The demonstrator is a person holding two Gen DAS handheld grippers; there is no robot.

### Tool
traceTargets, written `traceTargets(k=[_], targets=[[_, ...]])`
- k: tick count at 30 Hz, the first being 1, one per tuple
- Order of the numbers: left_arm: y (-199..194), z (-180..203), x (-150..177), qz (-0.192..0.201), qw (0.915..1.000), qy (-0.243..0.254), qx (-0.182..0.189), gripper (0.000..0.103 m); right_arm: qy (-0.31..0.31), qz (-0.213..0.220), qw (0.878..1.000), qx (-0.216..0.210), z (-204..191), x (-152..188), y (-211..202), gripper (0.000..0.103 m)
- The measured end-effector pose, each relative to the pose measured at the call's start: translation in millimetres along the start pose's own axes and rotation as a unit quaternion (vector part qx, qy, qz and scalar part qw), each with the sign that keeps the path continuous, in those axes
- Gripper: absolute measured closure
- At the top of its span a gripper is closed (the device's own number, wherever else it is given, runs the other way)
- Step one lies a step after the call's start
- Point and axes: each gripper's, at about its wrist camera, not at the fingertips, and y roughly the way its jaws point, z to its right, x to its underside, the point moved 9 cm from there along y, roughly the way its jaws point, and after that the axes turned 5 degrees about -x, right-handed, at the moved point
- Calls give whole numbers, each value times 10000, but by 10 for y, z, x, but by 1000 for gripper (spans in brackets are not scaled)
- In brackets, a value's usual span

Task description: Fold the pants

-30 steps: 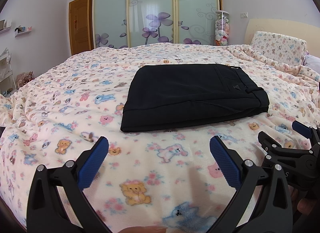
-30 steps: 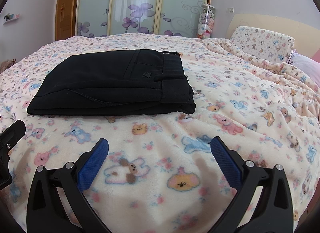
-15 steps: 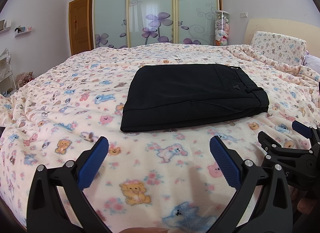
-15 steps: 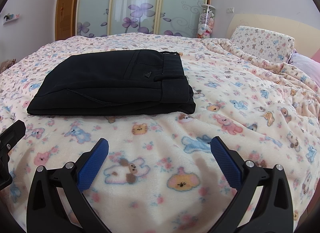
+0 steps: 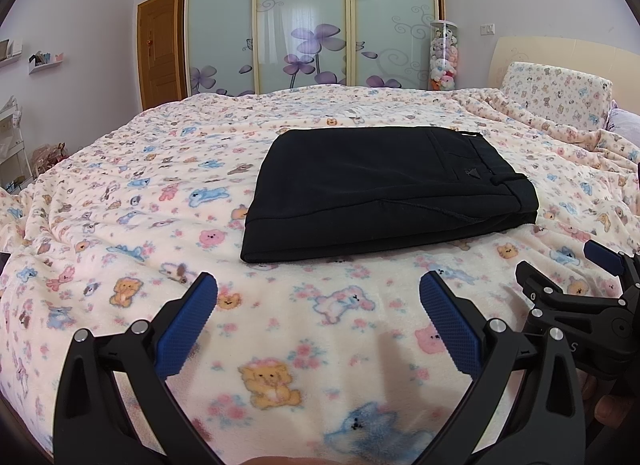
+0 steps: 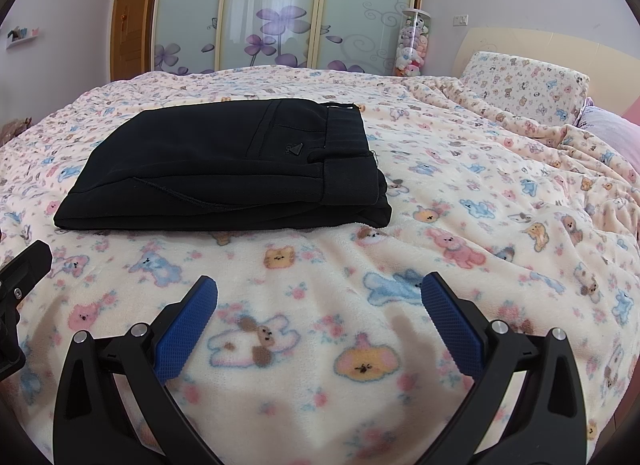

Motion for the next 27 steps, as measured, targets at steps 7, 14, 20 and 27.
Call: traceTargets(k=[7, 14, 20, 27], targets=[[8, -4, -2, -2, 10000, 9, 3, 2, 0, -2, 10000, -2, 0, 2, 1, 1], [9, 1, 18, -30, 10000, -2, -1, 2, -3, -5, 10000, -3, 1, 8, 0, 1], [12, -57, 40, -20, 9999, -128, -36, 2, -3, -6, 10000, -5, 3, -5, 5, 1], [39, -75, 27, -84, 9999, -125, 0, 2, -5, -8, 10000, -7, 6, -6, 8, 1]])
